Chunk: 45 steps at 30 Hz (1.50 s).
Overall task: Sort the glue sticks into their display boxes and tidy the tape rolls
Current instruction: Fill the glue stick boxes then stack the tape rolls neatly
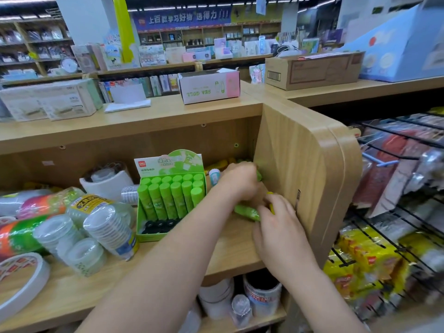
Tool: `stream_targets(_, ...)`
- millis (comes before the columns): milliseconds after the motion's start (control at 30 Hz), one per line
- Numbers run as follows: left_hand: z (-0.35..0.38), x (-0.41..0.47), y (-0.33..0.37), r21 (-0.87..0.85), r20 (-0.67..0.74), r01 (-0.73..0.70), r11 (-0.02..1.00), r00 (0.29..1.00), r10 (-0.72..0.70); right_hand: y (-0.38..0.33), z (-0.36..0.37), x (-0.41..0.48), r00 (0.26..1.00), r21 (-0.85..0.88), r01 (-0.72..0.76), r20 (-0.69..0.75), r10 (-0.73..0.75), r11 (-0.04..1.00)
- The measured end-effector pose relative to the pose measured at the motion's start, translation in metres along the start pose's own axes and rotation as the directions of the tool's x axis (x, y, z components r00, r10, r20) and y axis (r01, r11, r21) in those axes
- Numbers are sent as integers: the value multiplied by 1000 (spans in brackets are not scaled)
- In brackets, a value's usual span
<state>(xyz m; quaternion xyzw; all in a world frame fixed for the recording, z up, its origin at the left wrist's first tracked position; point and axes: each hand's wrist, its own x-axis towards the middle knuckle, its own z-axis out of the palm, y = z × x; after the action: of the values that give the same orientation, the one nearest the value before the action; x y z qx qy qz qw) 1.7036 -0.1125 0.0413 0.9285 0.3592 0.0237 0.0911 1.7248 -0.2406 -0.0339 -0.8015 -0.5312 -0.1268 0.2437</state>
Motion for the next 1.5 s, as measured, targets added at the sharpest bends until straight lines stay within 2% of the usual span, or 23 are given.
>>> stream_targets(67, 3, 9, -2, 74, 84, -10, 997, 996, 3, 2, 3, -4, 1000, -13, -8, -2, 8, 1000)
stream_targets(133, 4, 12, -6, 122, 104, -18, 992, 995, 5, 4, 4, -7, 1000, -7, -4, -12, 4, 1000)
stream_targets(267, 6, 2, -8, 219, 10, -77, 973, 997, 76, 6, 0, -17, 999, 20, -1, -43, 1, 1000)
stream_targets(367, 4, -7, -8, 214, -60, -98, 972, 992, 114, 7, -8, -27, 998, 48, -20, -62, 23, 999)
stream_targets(467, 4, -5, -6, 170, -98, -75, 983, 991, 93, 6, -15, -33, 995, 79, -27, -93, 34, 996)
stream_targets(633, 13, 0, 0, 188, -82, 28, 982, 997, -12, 1, -24, -37, 993, 84, -33, -114, 43, 996)
stream_targets(733, 13, -1, 1, 215, -64, 19, 976, 998, -6, -5, -35, -33, 998, 49, -56, -30, 57, 997)
stream_targets(800, 12, -4, 3, 226, -54, 1, 974, 998, 11, -13, -46, -25, 991, -47, -78, 103, 83, 996)
stream_targets(933, 11, -11, 3, 248, -67, -65, 966, 994, 84, -18, -50, -5, 924, -199, -59, 360, 129, 978)
stream_targets(1033, 6, -24, 2, 171, -161, -115, 979, 977, 143, -19, -48, 0, 917, -200, -41, 380, 116, 979)
stream_targets(1133, -10, -56, -1, -21, -360, -218, 976, 912, 196, -17, -46, -1, 936, -141, -42, 342, 88, 989)
stream_targets(1200, -20, -88, -8, -266, -452, -325, 907, 874, 181, -12, -44, -3, 958, 0, -64, 279, 61, 998)
stream_targets(1267, -27, -122, -19, -512, -473, -399, 761, 870, 138, -9, -43, -5, 972, 163, -96, 227, 58, 982)
stream_targets(1333, -27, -147, -34, -670, -471, -403, 623, 880, 64, -10, -46, -5, 973, 369, -186, 195, 120, 910)
stream_targets(1367, -24, -155, -42, -736, -451, -387, 555, 892, 23, -11, -47, -4, 963, 502, -258, 205, 177, 826)
stream_targets(1400, -21, -161, -49, -790, -422, -360, 496, 907, -14, -14, -47, -3, 943, 642, -330, 246, 222, 691)
stream_targets(1433, -18, -166, -56, -828, -392, -331, 453, 919, -46, -18, -47, -3, 924, 770, -381, 304, 230, 512)
stream_targets(1500, -12, -172, -67, -869, -352, -291, 399, 932, -88, -25, -45, -1, 898, 886, -432, 406, 169, 168)
